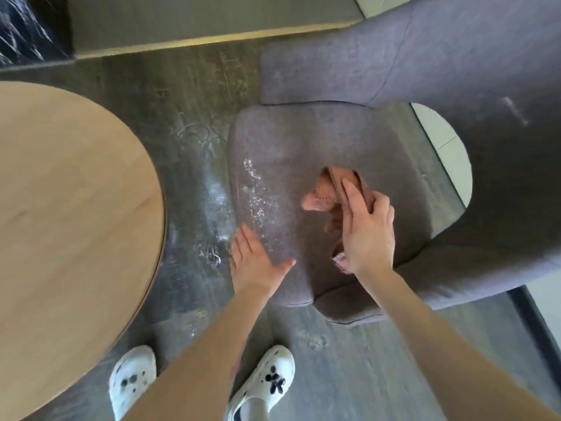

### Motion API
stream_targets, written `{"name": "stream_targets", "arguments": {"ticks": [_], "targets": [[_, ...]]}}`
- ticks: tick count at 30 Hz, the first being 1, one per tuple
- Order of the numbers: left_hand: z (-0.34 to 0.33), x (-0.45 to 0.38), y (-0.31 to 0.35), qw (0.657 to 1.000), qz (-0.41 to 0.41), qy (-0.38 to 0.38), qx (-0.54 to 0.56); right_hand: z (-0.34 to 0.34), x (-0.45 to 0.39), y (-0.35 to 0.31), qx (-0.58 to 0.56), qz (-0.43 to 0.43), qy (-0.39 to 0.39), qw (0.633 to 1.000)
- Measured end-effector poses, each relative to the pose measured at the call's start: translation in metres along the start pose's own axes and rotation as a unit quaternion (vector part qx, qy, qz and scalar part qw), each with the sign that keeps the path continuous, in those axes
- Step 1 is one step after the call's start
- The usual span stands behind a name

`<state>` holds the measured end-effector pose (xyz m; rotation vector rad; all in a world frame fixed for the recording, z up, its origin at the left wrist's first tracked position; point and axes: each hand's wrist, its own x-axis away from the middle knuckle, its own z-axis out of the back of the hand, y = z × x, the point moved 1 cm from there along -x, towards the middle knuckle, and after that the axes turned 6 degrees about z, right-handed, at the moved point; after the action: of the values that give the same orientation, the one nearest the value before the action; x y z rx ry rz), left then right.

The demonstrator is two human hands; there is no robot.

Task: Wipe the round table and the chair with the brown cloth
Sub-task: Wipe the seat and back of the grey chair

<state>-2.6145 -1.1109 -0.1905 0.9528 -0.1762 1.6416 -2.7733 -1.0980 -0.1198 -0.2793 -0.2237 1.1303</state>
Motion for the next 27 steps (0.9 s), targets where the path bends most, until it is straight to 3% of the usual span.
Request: {"name": "stream_targets", "arguments": {"ticks": [4, 8, 11, 14, 22, 27], "targets": [[-0.039, -0.008, 0.002, 0.976, 0.179, -0.027, 0.120, -0.025, -0.023, 0.015, -0.021, 0.000, -0.015, 1.000], [-0.062, -0.030, 0.005, 0.944, 0.262, -0.061, 0.191, -0.060, -0.045, 0.025, -0.029, -0.021, -0.061, 0.998], [-0.075, -0.041, 0.001, 0.926, 0.275, -0.041, 0.254, -0.093, -0.055, 0.023, -0.034, -0.072, -0.043, 0.996], [-0.076, -0.046, 0.000, 0.922, 0.278, -0.040, 0.265, -0.123, -0.058, 0.006, -0.018, -0.125, -0.078, 0.989], [-0.076, -0.046, -0.002, 0.915, 0.278, -0.068, 0.283, -0.129, -0.061, 0.005, 0.016, -0.096, -0.092, 0.991], [-0.084, -0.047, -0.006, 0.924, 0.251, -0.050, 0.286, -0.146, -0.045, -0.041, -0.033, -0.095, -0.096, 0.990]]}}
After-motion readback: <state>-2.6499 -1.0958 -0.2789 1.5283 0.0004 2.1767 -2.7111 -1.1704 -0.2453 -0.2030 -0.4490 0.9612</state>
